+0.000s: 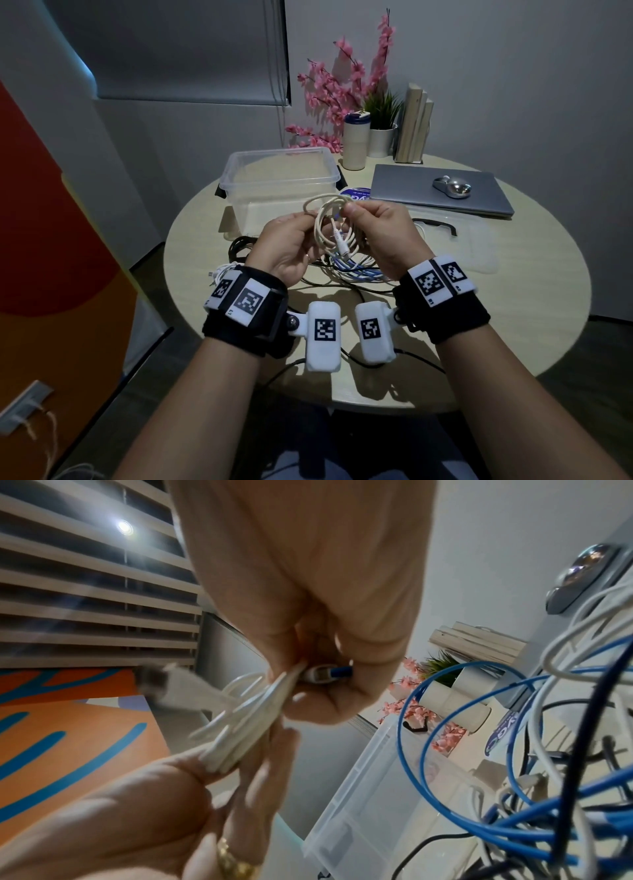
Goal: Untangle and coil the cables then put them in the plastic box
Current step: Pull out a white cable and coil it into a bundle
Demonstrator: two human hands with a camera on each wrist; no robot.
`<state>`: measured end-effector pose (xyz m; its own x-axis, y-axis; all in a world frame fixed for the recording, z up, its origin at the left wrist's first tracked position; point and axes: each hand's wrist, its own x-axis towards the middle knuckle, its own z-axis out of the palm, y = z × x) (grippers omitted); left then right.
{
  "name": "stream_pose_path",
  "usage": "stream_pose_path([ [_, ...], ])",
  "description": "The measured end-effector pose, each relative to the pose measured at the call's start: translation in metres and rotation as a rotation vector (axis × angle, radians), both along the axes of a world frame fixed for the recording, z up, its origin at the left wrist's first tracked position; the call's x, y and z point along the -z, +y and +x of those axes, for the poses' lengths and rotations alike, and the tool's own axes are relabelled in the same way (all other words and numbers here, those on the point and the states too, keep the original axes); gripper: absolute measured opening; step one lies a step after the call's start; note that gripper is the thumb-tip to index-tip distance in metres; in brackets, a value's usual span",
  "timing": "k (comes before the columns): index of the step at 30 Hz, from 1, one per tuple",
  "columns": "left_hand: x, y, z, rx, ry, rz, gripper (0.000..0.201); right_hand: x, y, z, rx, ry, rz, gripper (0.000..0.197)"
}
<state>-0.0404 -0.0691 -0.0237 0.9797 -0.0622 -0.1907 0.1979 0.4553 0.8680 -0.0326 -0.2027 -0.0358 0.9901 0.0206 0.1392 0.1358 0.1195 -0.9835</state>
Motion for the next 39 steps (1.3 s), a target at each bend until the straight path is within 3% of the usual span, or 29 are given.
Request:
stream_pose_path([
  [6, 0.003, 0.006, -0.005, 0.131, -0.024, 0.031, 0.025, 0.006, 0.001, 0.013, 0.215, -0.061, -0.066, 0.024],
  [9, 0.007, 0.002, -0.004, 0.112, -0.057, 0.215, 0.016, 0.008, 0.003, 0.017, 0.268, -0.08, -0.103, 0.024],
  [13, 0.01, 0.002, 0.0, 0.145, -0.063, 0.369, 0.007, 0.002, 0.003, 0.014, 0.209, -0.061, -0.005, 0.023],
  [18, 0.009, -0.004, -0.001, 0.174, -0.051, 0.323, 0.008, -0.001, 0.006, 0.014, 0.138, -0.06, 0.105, 0.021],
  [21, 0.01, -0.007, 0.002, 0.096, -0.069, 0.385, 0.024, -0.003, 0.003, 0.016, 0.158, -0.043, 0.164, 0.02],
  [25, 0.008, -0.006, 0.004, 0.122, -0.096, 0.554, 0.024, -0.003, 0.0, 0.022, 0.193, -0.081, 0.145, 0.022],
  [33, -0.001, 0.0, 0.0, 0.264, 0.001, 0.256, 0.003, 0.0, 0.004, 0.02, 0.209, -0.253, -0.099, 0.016],
  [39, 0.007, 0.0, -0.003, 0.186, -0.021, 0.223, 0.016, 0.007, 0.007, 0.019, 0.177, -0.275, -0.185, 0.028],
])
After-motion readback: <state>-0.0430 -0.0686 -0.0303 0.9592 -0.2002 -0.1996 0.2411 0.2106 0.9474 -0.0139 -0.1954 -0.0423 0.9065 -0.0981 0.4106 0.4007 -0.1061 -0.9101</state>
